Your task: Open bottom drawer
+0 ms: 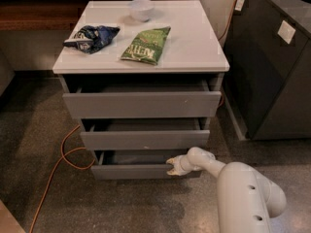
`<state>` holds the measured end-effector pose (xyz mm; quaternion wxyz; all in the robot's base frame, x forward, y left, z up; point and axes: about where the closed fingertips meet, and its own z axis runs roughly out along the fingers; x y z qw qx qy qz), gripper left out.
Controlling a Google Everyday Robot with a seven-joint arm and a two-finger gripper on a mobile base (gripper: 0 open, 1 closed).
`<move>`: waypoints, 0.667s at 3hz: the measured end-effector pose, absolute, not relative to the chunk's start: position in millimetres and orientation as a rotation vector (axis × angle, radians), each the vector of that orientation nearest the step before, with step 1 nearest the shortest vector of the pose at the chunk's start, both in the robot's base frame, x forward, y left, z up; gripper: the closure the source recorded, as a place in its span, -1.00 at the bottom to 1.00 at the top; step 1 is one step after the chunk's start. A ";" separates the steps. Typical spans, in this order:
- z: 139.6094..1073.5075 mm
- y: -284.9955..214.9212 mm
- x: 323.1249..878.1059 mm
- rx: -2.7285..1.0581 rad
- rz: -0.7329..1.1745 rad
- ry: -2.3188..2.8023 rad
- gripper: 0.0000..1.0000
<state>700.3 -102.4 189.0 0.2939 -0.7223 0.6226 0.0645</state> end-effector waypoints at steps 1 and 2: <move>193.3 -95.9 688.4 -1.912 0.188 1.662 1.00; 198.1 -84.3 661.8 -1.887 0.225 1.674 1.00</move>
Offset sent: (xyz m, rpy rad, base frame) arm -0.0746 0.0316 0.0207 0.0766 0.0513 -0.0352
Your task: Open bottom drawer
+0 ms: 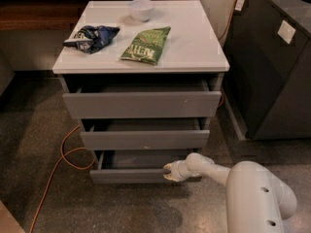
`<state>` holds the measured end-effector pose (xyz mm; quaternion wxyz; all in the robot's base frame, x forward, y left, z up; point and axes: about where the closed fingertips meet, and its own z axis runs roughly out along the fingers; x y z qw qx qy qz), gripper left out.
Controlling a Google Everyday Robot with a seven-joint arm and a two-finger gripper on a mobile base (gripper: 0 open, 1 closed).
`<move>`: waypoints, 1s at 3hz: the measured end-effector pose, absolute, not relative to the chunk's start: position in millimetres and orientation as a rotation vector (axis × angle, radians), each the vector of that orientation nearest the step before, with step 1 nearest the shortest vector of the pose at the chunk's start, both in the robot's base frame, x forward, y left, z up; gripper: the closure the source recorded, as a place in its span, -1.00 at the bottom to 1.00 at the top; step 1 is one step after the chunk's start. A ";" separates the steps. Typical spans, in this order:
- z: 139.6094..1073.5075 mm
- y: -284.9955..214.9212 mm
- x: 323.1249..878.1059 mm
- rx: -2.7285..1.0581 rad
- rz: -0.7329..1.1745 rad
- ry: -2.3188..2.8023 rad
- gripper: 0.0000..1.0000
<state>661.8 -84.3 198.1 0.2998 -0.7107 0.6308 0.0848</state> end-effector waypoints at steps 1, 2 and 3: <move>200.4 -79.2 649.1 -1.875 0.241 1.681 1.00; 200.4 -79.2 649.1 -1.875 0.241 1.681 1.00; 204.1 -75.0 635.0 -1.859 0.251 1.688 1.00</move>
Offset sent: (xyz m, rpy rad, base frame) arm -0.0755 0.0231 0.0164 0.0604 0.0520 -0.0496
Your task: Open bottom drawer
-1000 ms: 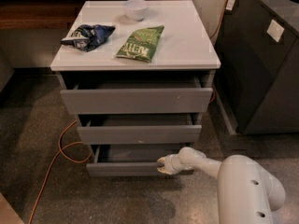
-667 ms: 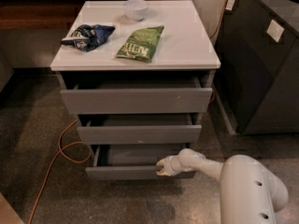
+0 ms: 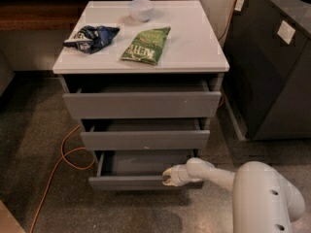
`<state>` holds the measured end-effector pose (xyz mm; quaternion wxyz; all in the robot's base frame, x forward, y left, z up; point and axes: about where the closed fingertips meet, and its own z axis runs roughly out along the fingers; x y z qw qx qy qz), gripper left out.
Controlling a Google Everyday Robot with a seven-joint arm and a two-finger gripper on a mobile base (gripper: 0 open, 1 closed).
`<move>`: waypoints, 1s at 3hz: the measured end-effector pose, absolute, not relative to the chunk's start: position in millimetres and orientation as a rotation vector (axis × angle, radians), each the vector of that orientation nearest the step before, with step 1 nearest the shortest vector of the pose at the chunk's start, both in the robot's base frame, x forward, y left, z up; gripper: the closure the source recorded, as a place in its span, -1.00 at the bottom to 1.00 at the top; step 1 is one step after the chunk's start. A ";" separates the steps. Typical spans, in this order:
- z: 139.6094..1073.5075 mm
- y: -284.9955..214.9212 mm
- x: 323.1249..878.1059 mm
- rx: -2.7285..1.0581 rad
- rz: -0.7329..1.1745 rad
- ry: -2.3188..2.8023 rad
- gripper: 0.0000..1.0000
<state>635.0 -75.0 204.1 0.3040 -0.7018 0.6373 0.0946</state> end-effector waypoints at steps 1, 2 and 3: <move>204.1 -75.0 634.9 -1.859 0.251 1.688 1.00; 204.6 -74.3 633.0 -1.857 0.251 1.689 1.00; 207.0 -70.6 623.1 -1.845 0.256 1.690 1.00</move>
Offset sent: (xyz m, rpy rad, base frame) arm -0.0804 0.0226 0.0265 0.0848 0.0045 -0.0705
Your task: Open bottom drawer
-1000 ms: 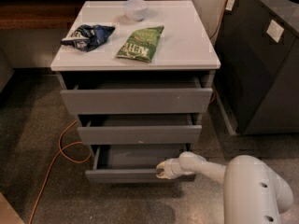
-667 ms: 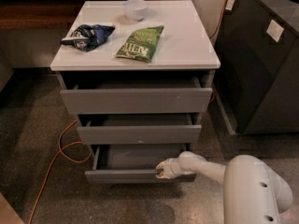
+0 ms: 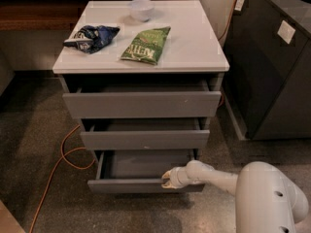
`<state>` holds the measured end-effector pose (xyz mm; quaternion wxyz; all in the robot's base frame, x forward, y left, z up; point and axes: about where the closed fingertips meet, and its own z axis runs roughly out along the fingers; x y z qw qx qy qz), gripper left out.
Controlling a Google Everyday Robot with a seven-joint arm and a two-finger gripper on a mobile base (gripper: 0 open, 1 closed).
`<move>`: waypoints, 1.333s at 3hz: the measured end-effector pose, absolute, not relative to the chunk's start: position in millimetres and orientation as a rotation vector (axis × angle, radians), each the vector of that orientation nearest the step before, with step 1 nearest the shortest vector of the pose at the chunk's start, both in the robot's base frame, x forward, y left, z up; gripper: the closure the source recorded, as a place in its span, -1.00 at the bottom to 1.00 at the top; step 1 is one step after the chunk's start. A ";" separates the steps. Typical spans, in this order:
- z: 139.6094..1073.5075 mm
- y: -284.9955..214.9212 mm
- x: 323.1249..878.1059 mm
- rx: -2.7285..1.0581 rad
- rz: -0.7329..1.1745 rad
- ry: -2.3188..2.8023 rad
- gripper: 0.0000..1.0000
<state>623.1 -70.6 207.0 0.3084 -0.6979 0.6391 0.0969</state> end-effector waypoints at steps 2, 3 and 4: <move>209.4 -67.9 615.5 -1.829 0.252 1.694 0.65; 212.6 -65.6 611.3 -1.817 0.247 1.696 0.20; 212.6 -65.6 611.3 -1.816 0.247 1.696 -0.28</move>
Offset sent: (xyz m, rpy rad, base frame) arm -0.0789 0.0245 0.0293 0.0635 -0.0496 -0.1290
